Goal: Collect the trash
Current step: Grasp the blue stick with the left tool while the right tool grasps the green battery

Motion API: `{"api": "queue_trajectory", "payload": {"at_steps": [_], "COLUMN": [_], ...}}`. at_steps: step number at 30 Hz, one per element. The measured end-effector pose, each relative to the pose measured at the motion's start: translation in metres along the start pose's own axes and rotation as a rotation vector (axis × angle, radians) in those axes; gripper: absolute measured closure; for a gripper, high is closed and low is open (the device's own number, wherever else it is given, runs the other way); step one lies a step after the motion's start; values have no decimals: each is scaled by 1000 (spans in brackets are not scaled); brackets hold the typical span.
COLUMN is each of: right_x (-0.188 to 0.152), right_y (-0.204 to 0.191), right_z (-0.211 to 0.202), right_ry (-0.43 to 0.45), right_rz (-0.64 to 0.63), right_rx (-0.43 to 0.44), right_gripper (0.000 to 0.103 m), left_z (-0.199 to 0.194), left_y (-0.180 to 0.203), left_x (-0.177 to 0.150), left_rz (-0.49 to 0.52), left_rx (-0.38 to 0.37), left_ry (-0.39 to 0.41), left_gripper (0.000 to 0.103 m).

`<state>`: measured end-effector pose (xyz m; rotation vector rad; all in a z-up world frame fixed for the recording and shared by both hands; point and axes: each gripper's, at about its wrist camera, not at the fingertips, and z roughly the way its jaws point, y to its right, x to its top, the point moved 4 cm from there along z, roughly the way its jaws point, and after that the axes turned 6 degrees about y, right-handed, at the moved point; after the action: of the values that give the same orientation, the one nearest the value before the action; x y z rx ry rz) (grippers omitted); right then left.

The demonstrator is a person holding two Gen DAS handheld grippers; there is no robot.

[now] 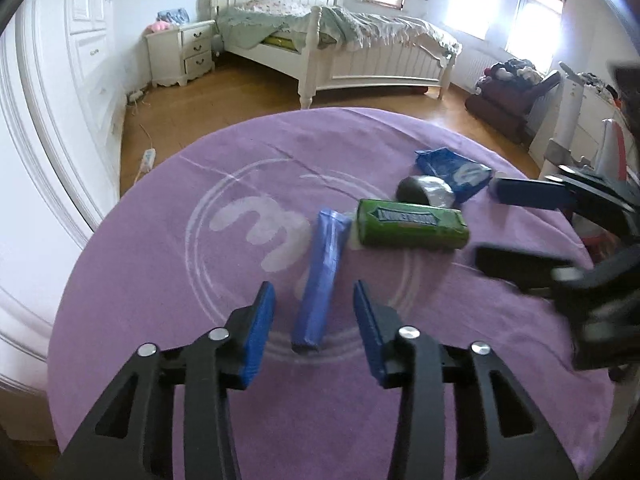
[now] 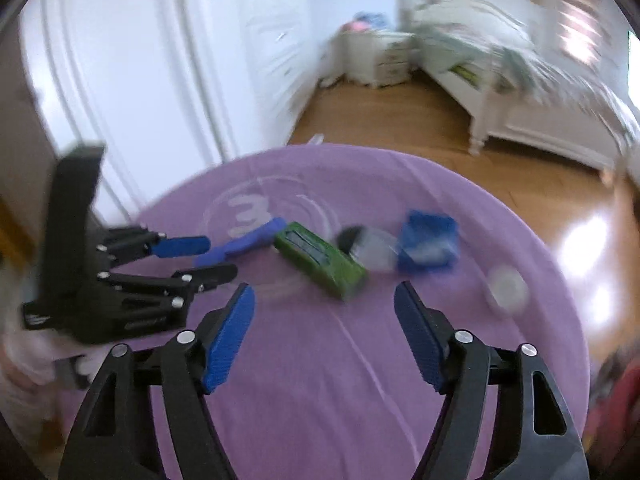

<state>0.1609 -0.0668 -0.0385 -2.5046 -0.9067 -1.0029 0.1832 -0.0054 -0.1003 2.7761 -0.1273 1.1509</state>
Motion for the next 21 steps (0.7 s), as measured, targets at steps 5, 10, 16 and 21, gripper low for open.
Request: {"api": "queue_trajectory", "payload": {"at_steps": [5,10,16,21], "right_x": [10,10,-13,-44], "right_y": [-8,-1,2,19], "right_z": [51,59,18,-50], "right_ry": [-94,-138,-93,46], "right_rz": [-132,-77,96,350], "right_rx": [-5,-2,88,195], "right_gripper": [46,69,81,81], "left_z": [-2,-1,-18,-51], "left_y": [-7,-14,-1,37], "left_x": [-3,-2,-8,-12], "left_rz": [-41,-83,-80,-56], "left_rx": [-20,-42,-99,-182], "left_ry": [2,3,35,86], "left_gripper": [87,93,93,93]}}
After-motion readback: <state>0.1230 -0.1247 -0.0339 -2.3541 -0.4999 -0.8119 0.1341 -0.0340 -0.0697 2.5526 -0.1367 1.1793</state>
